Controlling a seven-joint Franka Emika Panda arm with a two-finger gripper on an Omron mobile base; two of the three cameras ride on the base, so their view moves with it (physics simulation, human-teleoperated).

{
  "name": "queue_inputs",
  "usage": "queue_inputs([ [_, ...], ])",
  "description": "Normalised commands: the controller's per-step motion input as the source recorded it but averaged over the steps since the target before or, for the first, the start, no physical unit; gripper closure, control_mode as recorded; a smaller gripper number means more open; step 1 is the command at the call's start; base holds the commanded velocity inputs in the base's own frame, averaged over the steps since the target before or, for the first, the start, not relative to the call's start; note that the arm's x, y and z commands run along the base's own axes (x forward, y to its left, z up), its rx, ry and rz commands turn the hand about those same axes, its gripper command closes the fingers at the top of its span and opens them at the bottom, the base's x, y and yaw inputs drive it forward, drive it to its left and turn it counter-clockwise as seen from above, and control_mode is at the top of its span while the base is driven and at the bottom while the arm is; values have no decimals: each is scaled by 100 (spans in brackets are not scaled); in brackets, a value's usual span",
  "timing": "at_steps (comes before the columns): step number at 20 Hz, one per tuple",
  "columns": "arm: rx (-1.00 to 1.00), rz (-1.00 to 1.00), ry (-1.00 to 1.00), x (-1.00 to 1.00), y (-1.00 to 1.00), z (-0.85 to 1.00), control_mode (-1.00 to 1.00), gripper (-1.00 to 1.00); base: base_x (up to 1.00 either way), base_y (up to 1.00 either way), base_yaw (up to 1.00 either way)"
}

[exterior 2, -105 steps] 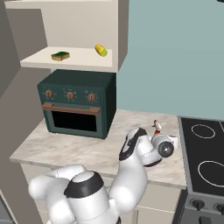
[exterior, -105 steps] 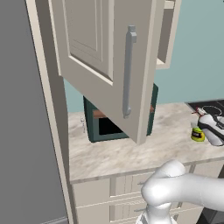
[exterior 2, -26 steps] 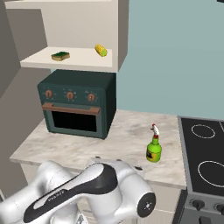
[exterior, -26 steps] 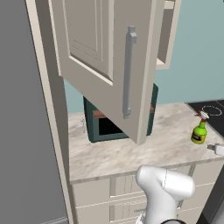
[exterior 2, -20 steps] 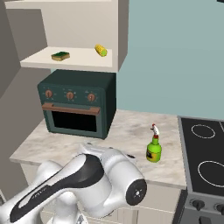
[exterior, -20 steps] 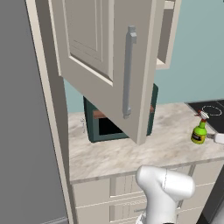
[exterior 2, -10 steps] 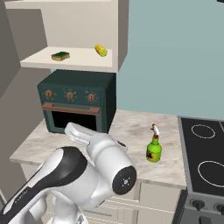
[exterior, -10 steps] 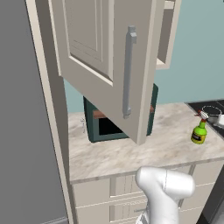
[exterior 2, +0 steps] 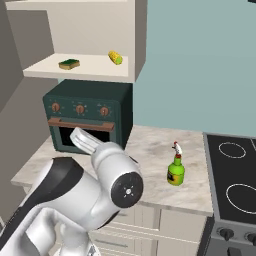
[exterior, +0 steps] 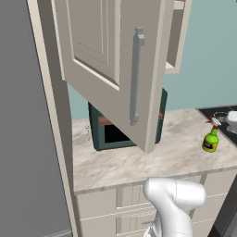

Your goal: Pick the sponge and spray from the cabinet and place them on the counter.

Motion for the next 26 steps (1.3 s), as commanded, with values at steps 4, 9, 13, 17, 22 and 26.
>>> queue_inputs([
  [4,-9,-4,0,-11,20,21,-100,-100,0,0,0],
  [9,-4,2,0,-21,1,48,-100,-100,0,0,0],
  [13,4,6,13,7,-4,28,-100,-100,0,0,0],
  [17,-1,0,8,-2,1,27,-100,-100,0,0,0],
  [22,-4,2,0,3,8,13,-100,-100,0,0,0],
  [26,-5,5,-1,2,22,11,-100,-100,0,0,0],
])
